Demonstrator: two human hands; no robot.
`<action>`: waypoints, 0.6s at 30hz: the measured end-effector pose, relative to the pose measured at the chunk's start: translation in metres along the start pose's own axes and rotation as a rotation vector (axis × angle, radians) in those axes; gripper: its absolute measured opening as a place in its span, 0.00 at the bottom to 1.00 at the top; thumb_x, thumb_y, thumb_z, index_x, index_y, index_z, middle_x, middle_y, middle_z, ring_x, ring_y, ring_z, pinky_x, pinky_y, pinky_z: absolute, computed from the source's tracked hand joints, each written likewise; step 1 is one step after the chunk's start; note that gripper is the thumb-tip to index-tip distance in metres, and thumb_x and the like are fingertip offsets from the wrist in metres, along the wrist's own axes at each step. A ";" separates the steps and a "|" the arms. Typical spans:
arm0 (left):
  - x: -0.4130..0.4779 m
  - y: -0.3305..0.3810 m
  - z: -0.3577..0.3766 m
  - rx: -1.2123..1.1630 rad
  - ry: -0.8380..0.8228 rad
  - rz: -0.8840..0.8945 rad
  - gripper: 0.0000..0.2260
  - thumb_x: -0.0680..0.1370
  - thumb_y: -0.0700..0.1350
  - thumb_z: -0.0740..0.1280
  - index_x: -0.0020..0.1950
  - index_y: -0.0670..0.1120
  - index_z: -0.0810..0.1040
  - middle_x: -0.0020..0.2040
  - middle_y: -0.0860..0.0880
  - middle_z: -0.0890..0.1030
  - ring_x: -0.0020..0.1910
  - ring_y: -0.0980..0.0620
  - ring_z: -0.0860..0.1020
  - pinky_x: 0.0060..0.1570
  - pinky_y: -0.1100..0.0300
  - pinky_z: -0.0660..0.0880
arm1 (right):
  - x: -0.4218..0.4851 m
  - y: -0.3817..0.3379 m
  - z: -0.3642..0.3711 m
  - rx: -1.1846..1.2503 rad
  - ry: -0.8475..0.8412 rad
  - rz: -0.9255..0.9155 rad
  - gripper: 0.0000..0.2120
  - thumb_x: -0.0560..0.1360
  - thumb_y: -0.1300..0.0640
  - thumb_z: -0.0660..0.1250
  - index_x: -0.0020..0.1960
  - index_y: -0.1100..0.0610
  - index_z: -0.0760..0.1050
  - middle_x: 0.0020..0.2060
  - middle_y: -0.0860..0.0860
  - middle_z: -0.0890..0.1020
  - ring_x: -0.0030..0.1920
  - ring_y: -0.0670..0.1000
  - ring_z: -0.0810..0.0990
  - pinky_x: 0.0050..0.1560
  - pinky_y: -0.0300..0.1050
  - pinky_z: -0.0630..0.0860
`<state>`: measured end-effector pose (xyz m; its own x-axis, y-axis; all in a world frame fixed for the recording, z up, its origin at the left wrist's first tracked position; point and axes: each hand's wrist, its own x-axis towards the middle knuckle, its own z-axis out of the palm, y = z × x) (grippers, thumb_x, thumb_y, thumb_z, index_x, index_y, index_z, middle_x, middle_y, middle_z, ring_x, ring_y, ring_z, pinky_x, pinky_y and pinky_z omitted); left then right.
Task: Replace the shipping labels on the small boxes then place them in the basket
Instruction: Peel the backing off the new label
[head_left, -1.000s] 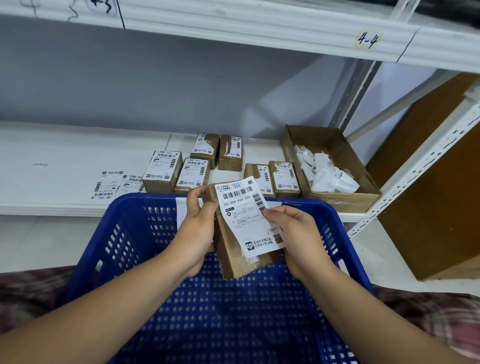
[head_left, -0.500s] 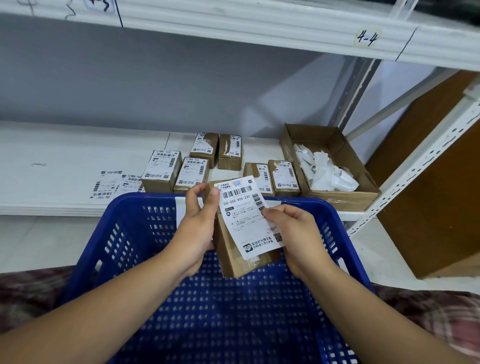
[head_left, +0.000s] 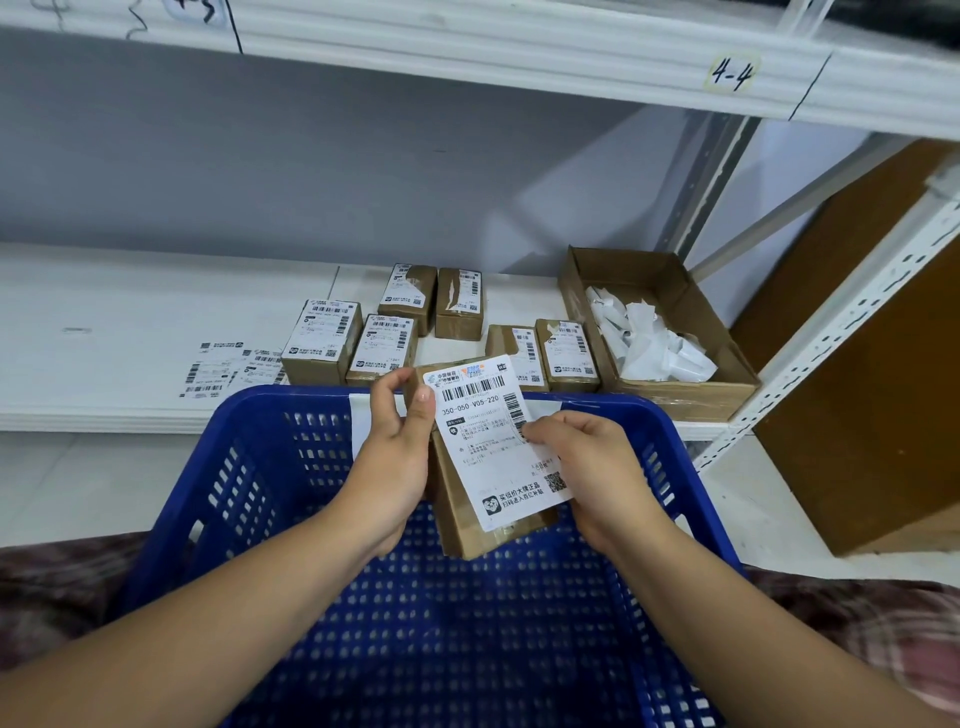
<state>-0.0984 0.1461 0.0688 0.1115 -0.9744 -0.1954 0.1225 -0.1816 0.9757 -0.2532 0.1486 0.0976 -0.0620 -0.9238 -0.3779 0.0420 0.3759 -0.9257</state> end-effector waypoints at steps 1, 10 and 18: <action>0.000 0.000 0.000 0.000 0.004 0.000 0.11 0.80 0.56 0.53 0.62 0.60 0.62 0.48 0.53 0.83 0.47 0.58 0.80 0.55 0.45 0.77 | 0.000 0.000 0.000 -0.006 0.002 -0.003 0.09 0.76 0.64 0.67 0.37 0.62 0.78 0.37 0.58 0.86 0.35 0.54 0.84 0.35 0.45 0.78; 0.002 -0.004 0.000 -0.008 0.030 -0.011 0.11 0.81 0.55 0.52 0.63 0.59 0.63 0.44 0.57 0.83 0.48 0.56 0.80 0.57 0.44 0.76 | -0.001 -0.001 0.000 -0.045 -0.031 0.011 0.11 0.76 0.63 0.68 0.35 0.60 0.77 0.36 0.58 0.85 0.34 0.53 0.84 0.31 0.42 0.78; 0.005 -0.004 0.000 -0.054 0.048 -0.031 0.11 0.82 0.55 0.53 0.63 0.57 0.65 0.43 0.56 0.84 0.52 0.50 0.80 0.57 0.41 0.75 | -0.002 0.000 -0.003 -0.032 -0.089 -0.001 0.10 0.76 0.63 0.69 0.36 0.62 0.76 0.35 0.58 0.85 0.33 0.53 0.84 0.30 0.39 0.77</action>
<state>-0.0982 0.1422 0.0635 0.1542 -0.9607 -0.2308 0.1798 -0.2024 0.9627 -0.2557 0.1501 0.0986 0.0266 -0.9266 -0.3751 0.0102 0.3755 -0.9268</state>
